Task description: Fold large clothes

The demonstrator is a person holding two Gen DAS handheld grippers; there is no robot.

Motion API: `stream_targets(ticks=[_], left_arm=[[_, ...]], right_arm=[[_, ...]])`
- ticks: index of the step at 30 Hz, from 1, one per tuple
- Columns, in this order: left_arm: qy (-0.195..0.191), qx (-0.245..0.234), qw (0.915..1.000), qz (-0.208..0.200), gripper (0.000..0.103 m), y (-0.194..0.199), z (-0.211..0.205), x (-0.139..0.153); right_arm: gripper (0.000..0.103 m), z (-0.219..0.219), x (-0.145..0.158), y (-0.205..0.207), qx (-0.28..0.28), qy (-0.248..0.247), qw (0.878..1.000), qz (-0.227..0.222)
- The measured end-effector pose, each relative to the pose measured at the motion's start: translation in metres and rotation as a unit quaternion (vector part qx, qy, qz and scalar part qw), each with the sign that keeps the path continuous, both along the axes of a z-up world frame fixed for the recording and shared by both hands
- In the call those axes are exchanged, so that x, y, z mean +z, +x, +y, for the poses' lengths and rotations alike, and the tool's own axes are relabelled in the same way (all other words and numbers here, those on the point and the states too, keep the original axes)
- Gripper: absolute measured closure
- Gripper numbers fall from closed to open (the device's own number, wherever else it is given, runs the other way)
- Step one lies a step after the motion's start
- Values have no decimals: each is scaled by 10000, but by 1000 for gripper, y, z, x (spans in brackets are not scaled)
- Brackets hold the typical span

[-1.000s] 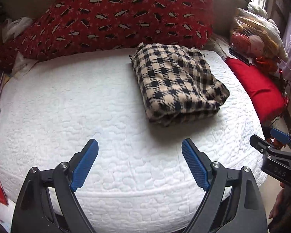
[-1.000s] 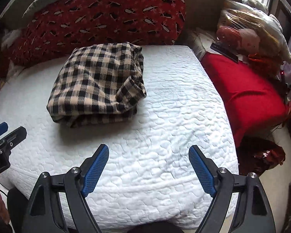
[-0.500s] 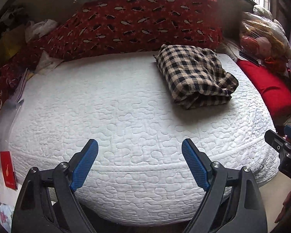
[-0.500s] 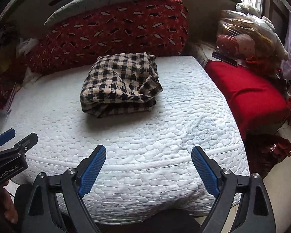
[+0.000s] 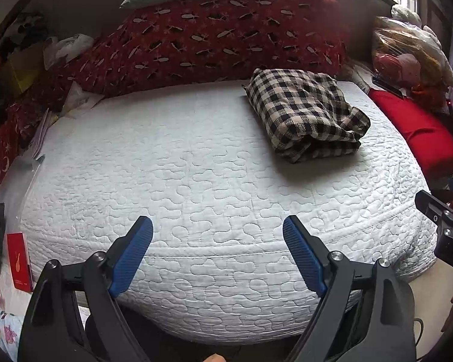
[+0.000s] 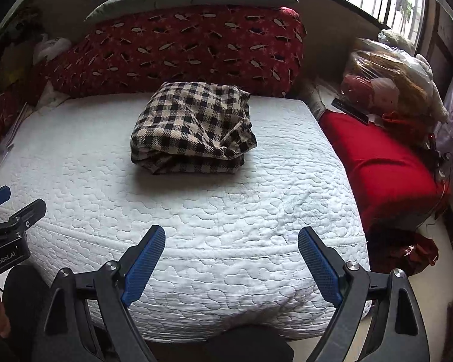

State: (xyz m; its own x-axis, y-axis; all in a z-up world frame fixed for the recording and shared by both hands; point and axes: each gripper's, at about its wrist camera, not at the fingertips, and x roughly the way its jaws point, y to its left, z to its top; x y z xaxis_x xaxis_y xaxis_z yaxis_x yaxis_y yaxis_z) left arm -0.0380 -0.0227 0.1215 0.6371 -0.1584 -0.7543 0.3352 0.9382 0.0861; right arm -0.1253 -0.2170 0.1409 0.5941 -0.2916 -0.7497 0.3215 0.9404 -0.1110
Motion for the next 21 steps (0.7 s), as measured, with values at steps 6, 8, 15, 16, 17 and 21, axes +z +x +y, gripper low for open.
stream_targets(ticks=[6,8,15,16,17,21], left_arm=[[55,-155,9999,-47,14,-7,-5,3],[74,-227,9997,-15,14,-9,-8,2],[87,-438,9989,103,14,-15,-18,-1],[59,-462,9988,142,14,-16,-20,-1],[12,-487,9986,199,14,-16,-21,-1],[-143,-582,9972,445,14,-18,-32,1]], right_arm=[[13,-3,2,-3,15,133,9999,-38],[13,-3,2,-4,8,146,9999,-39],[13,-10,-1,-8,-68,312,9995,-48],[13,-12,-1,-9,-81,337,9994,-41],[13,-13,-2,-9,-93,359,9993,-42],[13,-18,-4,-9,-140,404,9991,0]])
